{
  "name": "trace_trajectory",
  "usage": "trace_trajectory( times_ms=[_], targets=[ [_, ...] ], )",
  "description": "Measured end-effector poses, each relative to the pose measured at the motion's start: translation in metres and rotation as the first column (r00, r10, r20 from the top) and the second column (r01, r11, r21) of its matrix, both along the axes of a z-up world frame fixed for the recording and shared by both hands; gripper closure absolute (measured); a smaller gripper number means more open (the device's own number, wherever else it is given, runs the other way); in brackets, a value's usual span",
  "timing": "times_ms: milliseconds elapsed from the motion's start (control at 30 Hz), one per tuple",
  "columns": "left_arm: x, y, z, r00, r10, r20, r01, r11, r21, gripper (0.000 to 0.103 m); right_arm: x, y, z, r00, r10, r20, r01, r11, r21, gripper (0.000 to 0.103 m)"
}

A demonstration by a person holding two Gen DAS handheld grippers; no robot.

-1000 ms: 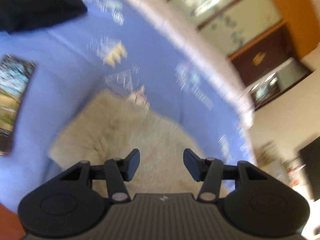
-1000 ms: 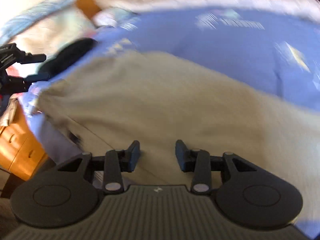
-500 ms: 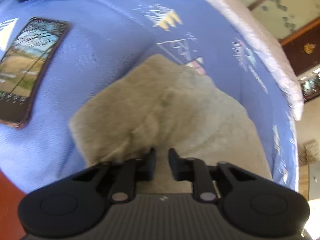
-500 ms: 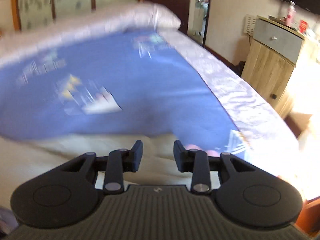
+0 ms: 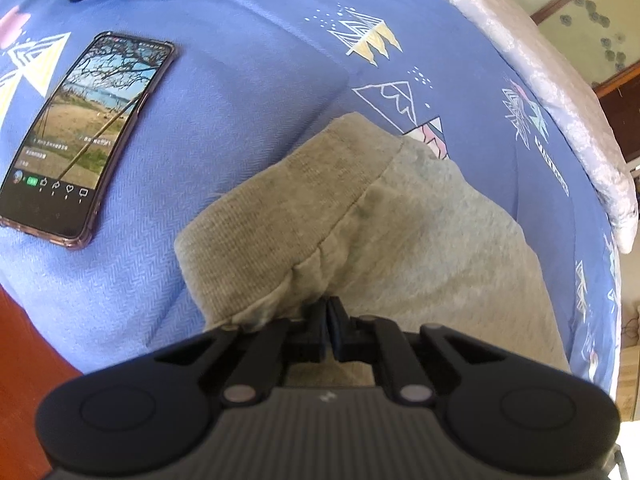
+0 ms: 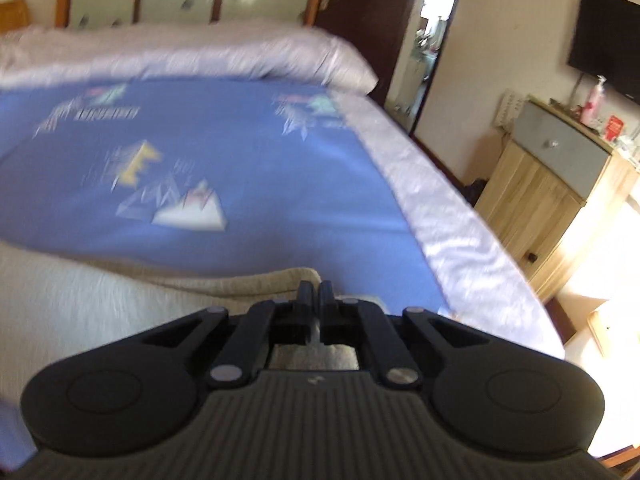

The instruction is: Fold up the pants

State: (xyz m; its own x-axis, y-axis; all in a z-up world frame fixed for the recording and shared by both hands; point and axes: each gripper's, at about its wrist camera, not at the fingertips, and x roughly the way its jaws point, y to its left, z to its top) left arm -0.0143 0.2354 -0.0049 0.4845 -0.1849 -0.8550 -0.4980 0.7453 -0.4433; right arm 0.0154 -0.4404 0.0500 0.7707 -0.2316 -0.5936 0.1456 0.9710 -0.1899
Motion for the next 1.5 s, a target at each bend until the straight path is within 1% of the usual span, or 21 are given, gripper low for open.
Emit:
trace_trajectory(
  times_ms=[67, 167, 267, 367, 433, 467, 500, 567, 700, 800, 867, 900, 933, 1000, 1067, 1133, 1200, 1267, 1367, 1433, 1500],
  targets=[
    [0.000, 0.000, -0.001, 1.000, 0.010, 0.004, -0.010, 1.000, 0.002, 0.097, 0.019, -0.009, -0.008, 0.999, -0.032, -0.006, 0.032, 0.999, 0.029, 0.098],
    [-0.001, -0.002, -0.002, 1.000, 0.017, 0.016, -0.017, 1.000, 0.013, 0.097, 0.053, -0.025, -0.046, 0.992, -0.081, -0.093, 0.087, 0.994, 0.069, 0.096],
    [-0.004, -0.002, -0.002, 0.999, 0.029, 0.022, -0.029, 1.000, 0.011, 0.097, 0.063, -0.042, -0.078, 0.980, -0.151, -0.131, 0.169, 0.976, 0.140, 0.083],
    [-0.007, -0.006, 0.004, 0.999, 0.022, 0.031, -0.022, 1.000, 0.020, 0.097, 0.040, -0.068, -0.064, 0.972, -0.229, -0.054, 0.233, 0.916, 0.327, 0.077],
    [-0.013, -0.008, 0.014, 0.998, 0.021, 0.053, -0.023, 0.999, 0.025, 0.091, 0.017, -0.081, -0.049, 0.963, -0.269, 0.013, 0.242, 0.885, 0.397, 0.075],
    [-0.017, -0.010, 0.022, 0.997, 0.023, 0.072, -0.026, 0.999, 0.035, 0.082, 0.004, -0.083, -0.040, 0.961, -0.275, 0.038, 0.235, 0.878, 0.416, 0.074],
    [-0.020, -0.014, 0.030, 0.995, 0.019, 0.096, -0.025, 0.998, 0.053, 0.076, -0.007, -0.083, -0.032, 0.962, -0.266, 0.055, 0.218, 0.876, 0.430, 0.074],
    [-0.025, -0.025, 0.047, 0.987, -0.018, 0.159, 0.003, 0.996, 0.094, 0.075, -0.026, -0.072, -0.022, 0.972, -0.219, 0.085, 0.159, 0.878, 0.452, 0.074],
    [-0.020, -0.057, 0.066, 0.961, -0.142, 0.238, 0.107, 0.983, 0.151, 0.072, -0.024, -0.035, -0.034, 0.995, -0.067, 0.076, 0.020, 0.863, 0.505, 0.076],
    [-0.011, -0.080, 0.062, 0.953, -0.214, 0.213, 0.163, 0.959, 0.232, 0.071, 0.006, -0.003, -0.061, 0.999, 0.029, 0.022, -0.036, 0.846, 0.532, 0.080],
    [-0.003, -0.085, 0.050, 0.962, -0.217, 0.165, 0.170, 0.950, 0.262, 0.071, 0.031, 0.008, -0.082, 0.999, 0.048, -0.013, -0.031, 0.812, 0.583, 0.080],
    [0.000, -0.085, 0.041, 0.970, -0.205, 0.127, 0.165, 0.949, 0.269, 0.071, 0.042, 0.011, -0.092, 0.999, 0.038, -0.036, -0.010, 0.805, 0.593, 0.082],
    [0.004, -0.083, 0.030, 0.980, -0.182, 0.079, 0.153, 0.948, 0.278, 0.071, 0.053, 0.015, -0.104, 0.998, 0.015, -0.064, 0.025, 0.817, 0.576, 0.093],
    [0.007, -0.077, 0.010, 0.990, -0.142, 0.021, 0.130, 0.951, 0.281, 0.076, 0.062, 0.014, -0.108, 0.999, -0.030, -0.020, 0.036, 0.813, 0.582, 0.097],
    [0.001, -0.074, 0.011, 0.988, -0.142, 0.057, 0.120, 0.951, 0.285, 0.076, 0.068, 0.006, -0.107, 0.997, -0.066, -0.034, 0.073, 0.784, 0.617, 0.101],
    [-0.002, -0.073, 0.016, 0.988, -0.143, 0.059, 0.121, 0.954, 0.276, 0.075, 0.066, 0.002, -0.101, 0.997, -0.059, -0.049, 0.076, 0.777, 0.625, 0.100],
    [-0.005, -0.069, 0.023, 0.989, -0.132, 0.066, 0.112, 0.962, 0.250, 0.073, 0.048, -0.005, -0.087, 0.998, -0.066, -0.010, 0.057, 0.768, 0.638, 0.092],
    [-0.013, -0.064, 0.032, 0.988, -0.120, 0.100, 0.095, 0.969, 0.230, 0.069, 0.013, -0.026, -0.069, 0.989, -0.126, 0.077, 0.041, 0.736, 0.676, 0.092],
    [-0.022, -0.065, 0.049, 0.980, -0.127, 0.154, 0.092, 0.973, 0.213, 0.068, -0.044, -0.064, -0.055, 0.953, -0.261, 0.155, 0.078, 0.704, 0.705, 0.082],
    [-0.023, -0.069, 0.058, 0.970, -0.147, 0.193, 0.111, 0.976, 0.188, 0.068, -0.077, -0.082, -0.055, 0.927, -0.335, 0.167, 0.124, 0.696, 0.708, 0.067],
    [-0.020, -0.080, 0.064, 0.955, -0.190, 0.228, 0.154, 0.974, 0.169, 0.067, -0.101, -0.098, -0.064, 0.915, -0.371, 0.158, 0.143, 0.665, 0.733, 0.067]
  ],
)
